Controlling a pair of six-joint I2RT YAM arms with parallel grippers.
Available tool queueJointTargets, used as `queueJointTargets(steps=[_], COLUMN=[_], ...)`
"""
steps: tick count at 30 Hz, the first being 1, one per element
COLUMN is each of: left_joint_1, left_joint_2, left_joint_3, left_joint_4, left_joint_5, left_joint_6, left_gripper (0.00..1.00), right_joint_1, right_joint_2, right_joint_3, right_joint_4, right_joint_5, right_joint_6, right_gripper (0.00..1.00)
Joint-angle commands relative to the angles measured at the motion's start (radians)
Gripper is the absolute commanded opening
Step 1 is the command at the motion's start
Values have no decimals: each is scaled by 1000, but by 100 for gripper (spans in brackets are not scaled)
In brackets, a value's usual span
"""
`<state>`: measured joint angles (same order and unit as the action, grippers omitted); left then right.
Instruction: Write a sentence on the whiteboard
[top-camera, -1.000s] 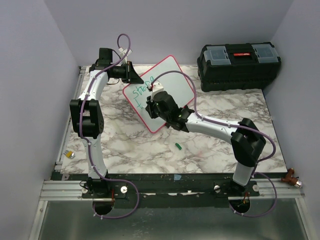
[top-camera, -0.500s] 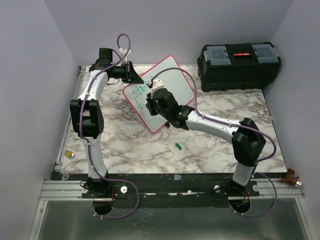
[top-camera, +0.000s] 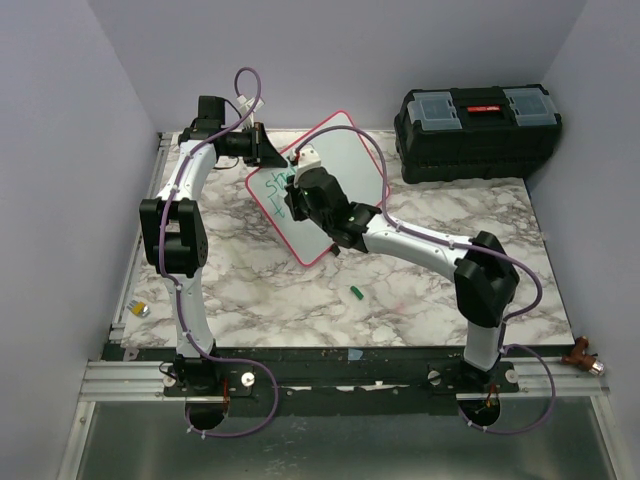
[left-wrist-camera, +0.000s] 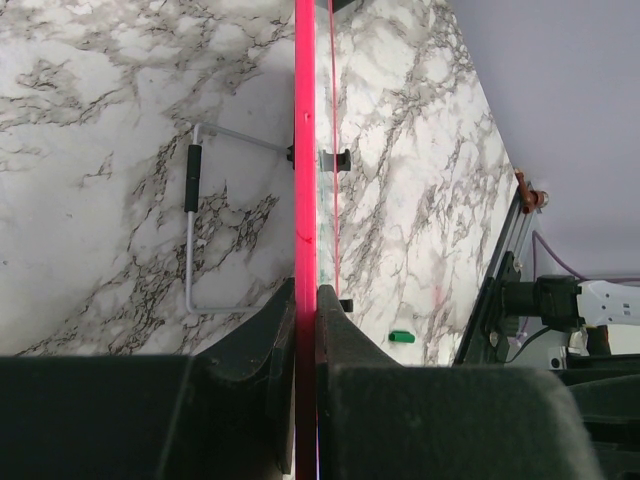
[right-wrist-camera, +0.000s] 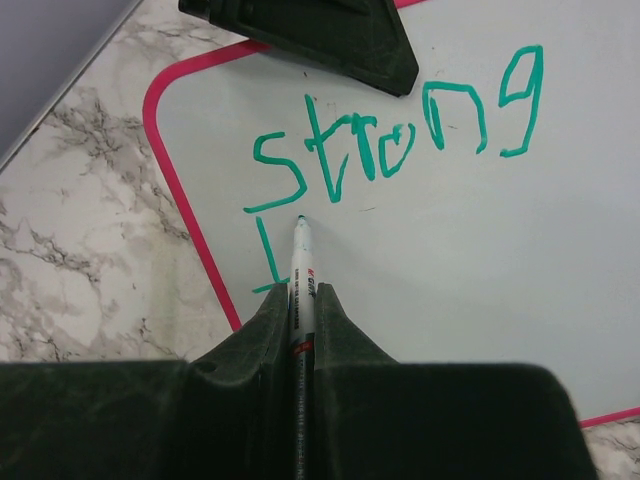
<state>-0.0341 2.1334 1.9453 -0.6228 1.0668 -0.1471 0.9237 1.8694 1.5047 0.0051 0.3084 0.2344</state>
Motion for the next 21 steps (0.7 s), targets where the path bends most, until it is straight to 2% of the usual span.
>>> queueJointTargets(steps=[1,21], left_joint_1=[-21,-22], left_joint_2=[-23,-25], left_joint_3=[-15,-14], left_joint_4=[4,7], left_joint_5=[-1,2], left_joint_6=[62,60], left_gripper=[0,0], right_joint_1=[4,4], right_joint_2=[42,-43], right_joint_3=[37,-155], right_joint_4=[-34,-31], right_joint_5=[41,-21], right_joint_6=[-5,78], right_gripper=[1,1])
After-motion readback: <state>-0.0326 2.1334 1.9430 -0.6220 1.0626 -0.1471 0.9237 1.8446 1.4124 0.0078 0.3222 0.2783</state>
